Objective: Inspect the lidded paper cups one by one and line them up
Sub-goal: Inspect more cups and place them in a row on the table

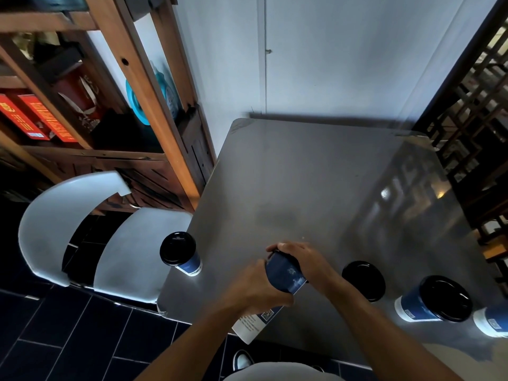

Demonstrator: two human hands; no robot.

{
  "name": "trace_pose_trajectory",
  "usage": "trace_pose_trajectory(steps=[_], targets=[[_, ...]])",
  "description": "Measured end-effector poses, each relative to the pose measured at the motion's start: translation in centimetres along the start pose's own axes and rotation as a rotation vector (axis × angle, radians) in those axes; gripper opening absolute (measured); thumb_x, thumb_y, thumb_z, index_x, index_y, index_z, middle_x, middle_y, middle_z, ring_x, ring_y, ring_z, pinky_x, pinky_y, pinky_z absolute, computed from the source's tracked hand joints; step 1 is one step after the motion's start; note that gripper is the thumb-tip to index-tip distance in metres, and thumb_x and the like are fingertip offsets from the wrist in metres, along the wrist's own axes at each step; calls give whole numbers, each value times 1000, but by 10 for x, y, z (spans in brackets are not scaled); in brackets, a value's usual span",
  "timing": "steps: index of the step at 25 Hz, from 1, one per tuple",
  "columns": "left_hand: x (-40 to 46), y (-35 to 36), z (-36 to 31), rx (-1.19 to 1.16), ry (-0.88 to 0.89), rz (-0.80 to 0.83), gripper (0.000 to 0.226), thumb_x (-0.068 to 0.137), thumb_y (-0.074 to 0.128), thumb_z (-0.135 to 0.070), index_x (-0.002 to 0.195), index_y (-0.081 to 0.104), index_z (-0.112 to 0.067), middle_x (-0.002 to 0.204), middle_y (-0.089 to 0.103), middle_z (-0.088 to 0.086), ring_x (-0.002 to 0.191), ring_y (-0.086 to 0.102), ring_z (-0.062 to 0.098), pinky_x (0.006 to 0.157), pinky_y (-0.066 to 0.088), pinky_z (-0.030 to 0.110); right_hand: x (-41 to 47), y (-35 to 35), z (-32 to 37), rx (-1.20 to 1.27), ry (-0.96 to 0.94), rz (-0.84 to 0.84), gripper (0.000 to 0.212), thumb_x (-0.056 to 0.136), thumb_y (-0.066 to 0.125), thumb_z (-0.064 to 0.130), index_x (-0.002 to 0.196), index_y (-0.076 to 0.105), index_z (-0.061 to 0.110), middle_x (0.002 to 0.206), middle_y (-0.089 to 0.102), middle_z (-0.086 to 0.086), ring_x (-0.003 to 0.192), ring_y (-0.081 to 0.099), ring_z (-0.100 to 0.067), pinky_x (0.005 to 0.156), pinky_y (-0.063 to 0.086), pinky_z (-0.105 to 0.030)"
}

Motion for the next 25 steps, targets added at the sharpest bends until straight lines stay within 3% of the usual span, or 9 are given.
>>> trace_pose_trajectory(steps=[6,9,12,14,17,19,21,23,25], targets=[[0,1,-4,-149,23,-12,62,70,88,-22,122,53,-20,99,64,-4,84,66,11,61,53,16,3,0,11,-24,11,32,30,101,54,32,108,80,19,105,79,-8,99,74,-28,87,60,-37],[2,-1,-2,-142,-3,-10,62,68,88,-27,120,54,-22,99,66,-3,86,67,13,64,54,20,3,1,12,-13,15,52,31,104,52,28,112,79,16,107,79,-10,102,74,-28,88,60,-37],[2,-2,2,-137,-43,9,63,66,89,-31,119,55,-24,101,67,-2,90,69,17,77,61,30,3,3,13,-18,31,73,36,97,56,41,112,80,18,107,79,-8,102,74,-28,94,60,-44],[-2,0,-3,-197,-48,22,62,69,88,-27,120,53,-25,101,67,-2,86,69,14,72,61,28,2,-1,14,-4,45,42,43,98,53,51,114,79,20,108,80,-5,100,75,-23,94,60,-41],[-2,0,-13,-588,-20,13,80,76,84,-40,140,37,-31,107,68,8,83,73,24,67,62,35,7,-16,9,378,78,-87,52,103,42,49,120,71,10,113,75,-15,101,72,-28,92,57,-40],[1,1,-20,-956,-36,48,67,87,72,-49,142,36,-38,106,71,21,79,71,40,68,63,51,8,-26,10,595,36,-176,41,105,44,40,117,66,8,113,69,-22,99,66,-31,90,53,-43],[2,-1,-28,-1110,-62,67,53,95,61,-52,140,43,-30,109,71,27,83,69,45,68,61,57,10,-25,9,638,5,-179,34,103,46,34,117,65,9,116,66,-25,102,64,-31,91,51,-44],[4,0,-34,-1226,-91,103,56,96,55,-53,138,51,-17,116,70,27,85,69,43,69,61,55,10,-18,4,579,16,-148,29,104,44,32,119,64,17,117,68,-17,94,68,-24,75,57,-35],[4,7,-38,-1387,-152,171,63,95,52,-56,134,57,-6,112,68,25,78,68,38,68,61,48,9,-10,-4,504,59,-139,23,105,43,35,113,63,26,105,70,-5,73,69,-16,51,50,-24]])
Point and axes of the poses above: each hand's wrist, its own x-axis towards the middle knuckle, its own y-axis out of the palm, z = x × y, the point moved 9 cm from there along x, towards the middle knuckle
